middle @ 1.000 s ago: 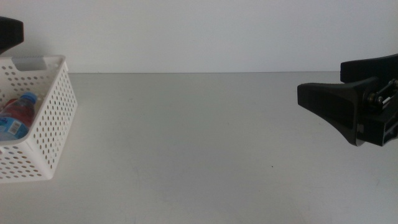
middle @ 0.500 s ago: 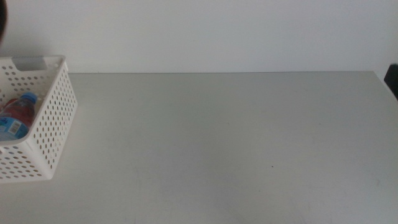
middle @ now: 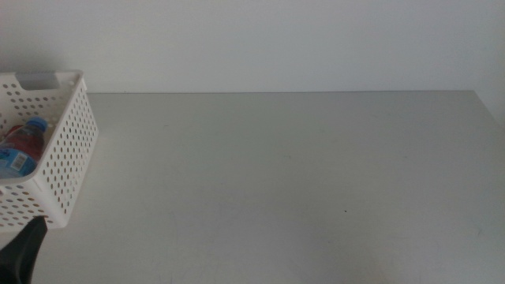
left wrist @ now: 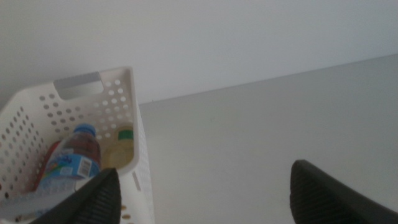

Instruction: Use arms to grab the bottles and put them into the dustbin to the left of the table.

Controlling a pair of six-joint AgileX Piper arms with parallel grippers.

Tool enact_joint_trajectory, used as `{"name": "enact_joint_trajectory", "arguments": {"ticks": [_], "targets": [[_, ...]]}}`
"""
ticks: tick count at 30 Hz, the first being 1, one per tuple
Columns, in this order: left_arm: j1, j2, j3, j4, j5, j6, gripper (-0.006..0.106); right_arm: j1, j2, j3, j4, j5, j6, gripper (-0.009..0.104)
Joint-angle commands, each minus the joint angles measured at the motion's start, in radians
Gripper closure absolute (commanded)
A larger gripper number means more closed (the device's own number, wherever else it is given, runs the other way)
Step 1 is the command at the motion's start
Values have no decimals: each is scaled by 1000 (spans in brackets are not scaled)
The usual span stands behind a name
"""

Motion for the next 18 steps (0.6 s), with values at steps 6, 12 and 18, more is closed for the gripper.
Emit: {"name": "enact_joint_trajectory", "arguments": {"ticks": [6,12,18], "targets": [[97,-178,167,-48,-79,-7,8,-97,-155,106,129,-70,-12,10],[145,-260,256,-72,-74,-7,8,-153,-248,170,136,7,-9,10],[143,-259,255,-72,-49,-7,8,-157,-250,170,131,7,-9,10]]}}
